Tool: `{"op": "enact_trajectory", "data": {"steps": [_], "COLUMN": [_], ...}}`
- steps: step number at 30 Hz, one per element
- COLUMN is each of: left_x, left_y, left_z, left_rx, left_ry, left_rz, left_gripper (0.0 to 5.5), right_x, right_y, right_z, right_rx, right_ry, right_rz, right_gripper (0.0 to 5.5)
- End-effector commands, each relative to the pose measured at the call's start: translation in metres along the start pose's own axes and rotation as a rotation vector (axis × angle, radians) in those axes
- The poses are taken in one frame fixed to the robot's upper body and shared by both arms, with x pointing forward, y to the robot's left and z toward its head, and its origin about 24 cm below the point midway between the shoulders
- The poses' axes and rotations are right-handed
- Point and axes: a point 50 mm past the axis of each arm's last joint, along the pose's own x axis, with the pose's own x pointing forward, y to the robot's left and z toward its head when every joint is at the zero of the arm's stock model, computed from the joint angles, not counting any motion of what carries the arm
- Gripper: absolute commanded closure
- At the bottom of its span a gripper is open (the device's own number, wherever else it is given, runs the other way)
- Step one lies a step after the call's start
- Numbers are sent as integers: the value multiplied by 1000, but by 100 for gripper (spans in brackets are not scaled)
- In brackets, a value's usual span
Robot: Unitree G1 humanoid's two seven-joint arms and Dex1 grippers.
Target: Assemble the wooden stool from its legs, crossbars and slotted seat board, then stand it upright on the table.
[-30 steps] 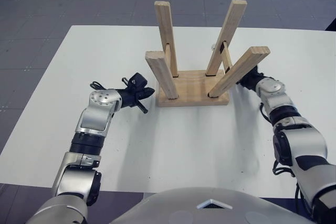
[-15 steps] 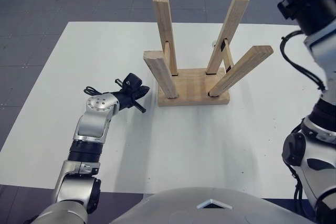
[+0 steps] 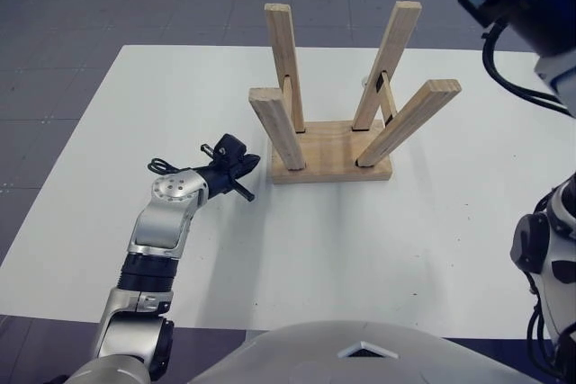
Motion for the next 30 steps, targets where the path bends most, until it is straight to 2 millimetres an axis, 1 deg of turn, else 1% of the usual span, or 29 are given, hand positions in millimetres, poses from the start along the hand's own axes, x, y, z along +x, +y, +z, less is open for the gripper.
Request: {"op": "enact_trajectory", "data": {"steps": [1,5,8,11,14,15,16,17,18,19,20,21,22,23,24,25,26,27,29,30], "left_x": [-1,-2,-1,0,-3,-4,-5,-6,-7,-8,-8,-8,-9,-8,-7,-7,-8,-8,-10,-8], "left_y": [3,2,0,0,3,4,4,4,3,3,2,1,-1,-2,-3,-3,-3,-3,-4,-6], "left_z": [2,0,1,2,2,2,1,0,0,-1,-3,-4,-6,-8,-9,-10,-10,-11,-13,-14], "left_rx": [1,-3,-5,-6,-4,-3,-4,-5,-7,-9,-12,-18,-29,-36,-41,-41,-38,-38,-42,-42], "left_ry": [1,3,0,-3,-5,-5,-3,-1,1,3,5,7,9,13,16,19,23,26,31,33], "left_rz": [19,21,19,19,28,29,31,32,32,31,31,31,33,30,28,24,23,23,23,18], "left_gripper": [540,540,540,540,540,540,540,540,540,540,540,540,540,540,540,540,540,540,540,540], "right_x": [-6,-6,-4,2,10,11,11,11,11,11,6,-4,-21,-45,-65,-74,-73,-67,-41,-28], "right_y": [-7,-7,-12,-19,-21,-21,-20,-20,-21,-23,-25,-24,-19,-14,-7,-5,-9,-14,-26,-28], "right_z": [-27,-31,-25,-10,28,37,43,44,38,19,-21,-61,-116,-164,-193,-203,-199,-190,-154,-133], "right_rx": [-15,-24,-18,-35,-116,-143,-160,-169,-175,-161,-102,-32,55,107,148,175,185,193,179,157], "right_ry": [100,93,27,-83,-266,-304,-326,-328,-294,-201,-32,125,343,523,648,679,652,600,427,350], "right_rz": [-42,-52,-91,-127,-152,-158,-160,-162,-169,-169,-161,-152,-117,-116,-98,-123,-156,-185,-207,-193], "right_gripper": [373,373,373,373,373,373,373,373,373,373,373,373,373,373,373,373,373,373,373,373]}}
